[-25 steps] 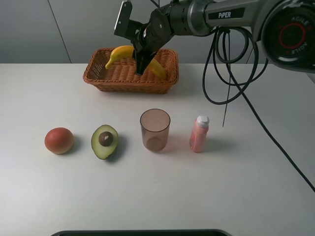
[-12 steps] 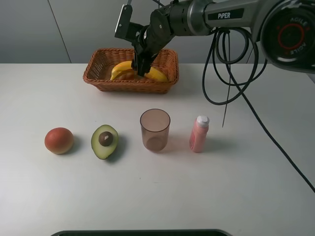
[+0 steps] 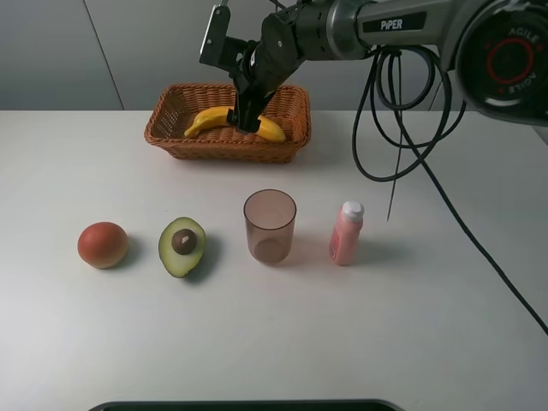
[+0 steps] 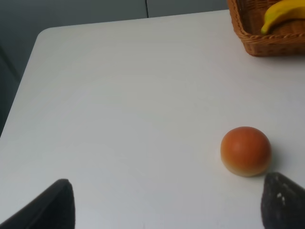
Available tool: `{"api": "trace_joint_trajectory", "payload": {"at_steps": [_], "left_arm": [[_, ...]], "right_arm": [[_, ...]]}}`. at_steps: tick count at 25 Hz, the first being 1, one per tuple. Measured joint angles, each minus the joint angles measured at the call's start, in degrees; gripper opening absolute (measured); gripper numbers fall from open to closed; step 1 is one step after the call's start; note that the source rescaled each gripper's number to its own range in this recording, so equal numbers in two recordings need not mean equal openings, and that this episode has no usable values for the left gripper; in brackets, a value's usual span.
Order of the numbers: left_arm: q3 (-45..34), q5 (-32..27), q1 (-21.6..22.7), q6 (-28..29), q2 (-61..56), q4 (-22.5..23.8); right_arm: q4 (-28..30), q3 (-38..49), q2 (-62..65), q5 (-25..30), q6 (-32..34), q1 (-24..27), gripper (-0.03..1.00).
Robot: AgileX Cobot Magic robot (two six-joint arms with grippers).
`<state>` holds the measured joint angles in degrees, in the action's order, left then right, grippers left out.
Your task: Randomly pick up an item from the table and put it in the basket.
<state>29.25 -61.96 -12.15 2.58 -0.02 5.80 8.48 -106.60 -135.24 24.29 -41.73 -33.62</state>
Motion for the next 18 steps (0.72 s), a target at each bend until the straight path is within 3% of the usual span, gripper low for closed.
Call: {"api": "trace_joint_trajectory", "payload": {"at_steps": [6, 12, 18], "left_arm": [[0.0, 0.0, 0.0, 0.0, 0.0, 0.0], [0.0, 0.0, 0.0, 0.0, 0.0, 0.0], [0.0, 0.0, 0.0, 0.0, 0.0, 0.0]], "right_arm": [[-2.9, 0.0, 9.5, 7.2, 1.3, 1.98, 1.0], [-14.29, -0.09, 24.11, 15.6, 5.88, 11.52, 1.0], [-16.1, -0.36, 36.97, 28.06, 12.27, 21.01, 1.0]]}}
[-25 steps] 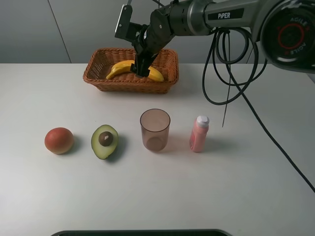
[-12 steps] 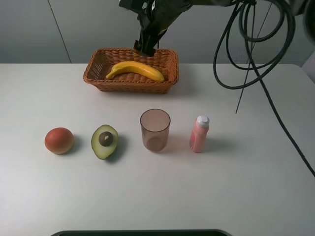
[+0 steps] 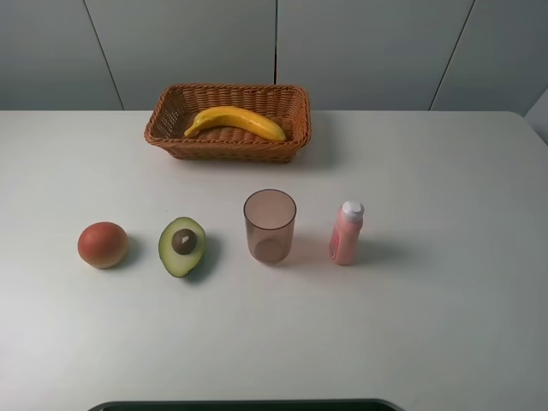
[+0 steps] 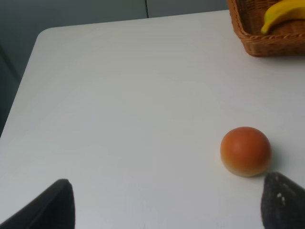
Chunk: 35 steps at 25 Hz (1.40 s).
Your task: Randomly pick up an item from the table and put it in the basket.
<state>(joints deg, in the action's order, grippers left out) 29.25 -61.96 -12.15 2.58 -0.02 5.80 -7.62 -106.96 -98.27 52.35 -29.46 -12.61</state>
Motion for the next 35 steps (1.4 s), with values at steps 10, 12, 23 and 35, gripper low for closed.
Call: {"api": "trace_joint_trajectory", "payload": {"at_steps": [10, 12, 23, 35], "left_arm": [[0.0, 0.0, 0.0, 0.0, 0.0, 0.0], [0.0, 0.0, 0.0, 0.1, 0.0, 0.0], [0.0, 0.0, 0.0, 0.22, 0.0, 0.0], [0.0, 0.0, 0.0, 0.22, 0.0, 0.0]], "right_arm": [[1.07, 3.45, 18.13, 17.14, 11.4, 13.86, 1.0], [0.95, 7.5, 22.56, 17.29, 11.66, 15.11, 1.0], [-0.23, 38.46, 50.75, 17.02, 13.51, 15.68, 1.0], [1.02, 65.62, 86.38, 12.6, 18.04, 15.68, 1.0]]}}
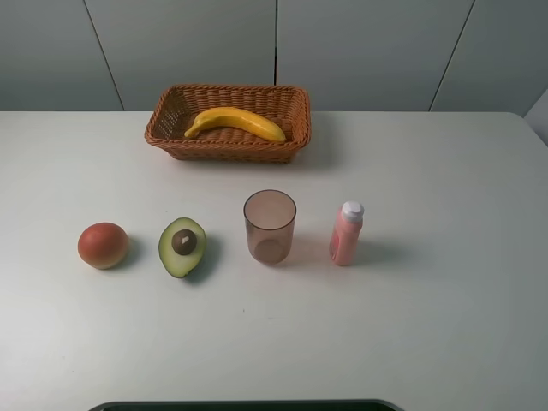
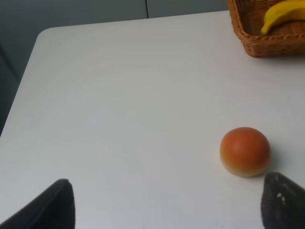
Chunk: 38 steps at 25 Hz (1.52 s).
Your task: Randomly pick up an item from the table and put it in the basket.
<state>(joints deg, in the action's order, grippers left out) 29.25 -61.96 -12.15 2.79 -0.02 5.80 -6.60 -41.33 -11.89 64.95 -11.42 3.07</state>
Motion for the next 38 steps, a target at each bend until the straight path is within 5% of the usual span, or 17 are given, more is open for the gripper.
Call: {"api": "trace_joint_trajectory", "payload": {"at_steps": [5, 12, 26, 38], "left_arm": [[0.0, 0.0, 0.0, 0.0, 0.0, 0.0], [0.0, 0.0, 0.0, 0.0, 0.0, 0.0], [0.0, 0.0, 0.0, -0.11, 0.0, 0.0], [0.0, 0.0, 0.0, -0.11, 0.0, 0.0]], "right_arm": [[1.39, 7.14, 11.35, -0.11, 1.94, 0.0, 1.0], [1.5, 11.61, 11.72, -1.78, 2.5, 0.0, 1.0], [4.57, 11.95, 11.98, -1.91, 10.78, 0.0, 1.0], [4.71, 11.95, 11.98, -2.01, 11.42, 0.0, 1.0]]}}
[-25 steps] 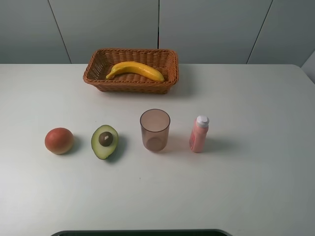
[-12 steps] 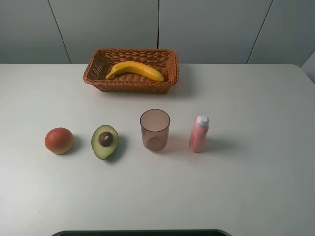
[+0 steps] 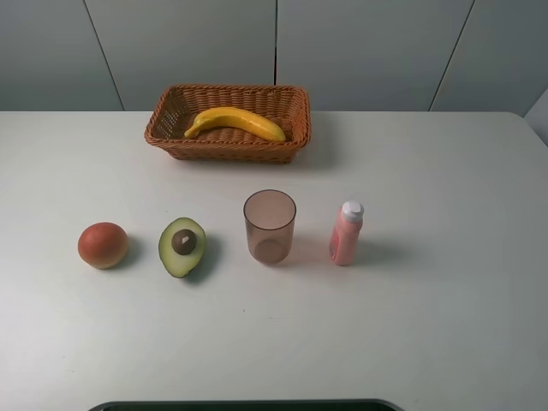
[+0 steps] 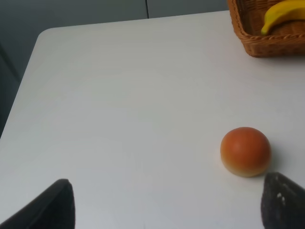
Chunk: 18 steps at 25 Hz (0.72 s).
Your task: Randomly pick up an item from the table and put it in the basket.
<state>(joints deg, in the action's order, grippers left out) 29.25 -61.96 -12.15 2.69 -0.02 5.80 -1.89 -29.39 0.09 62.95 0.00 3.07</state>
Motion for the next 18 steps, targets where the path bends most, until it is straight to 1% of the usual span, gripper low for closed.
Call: {"api": "trace_joint_trajectory", "payload": {"at_steps": [18], "left_arm": [[0.0, 0.0, 0.0, 0.0, 0.0, 0.0]], "right_arm": [[0.0, 0.0, 0.0, 0.0, 0.0, 0.0, 1.0]]}}
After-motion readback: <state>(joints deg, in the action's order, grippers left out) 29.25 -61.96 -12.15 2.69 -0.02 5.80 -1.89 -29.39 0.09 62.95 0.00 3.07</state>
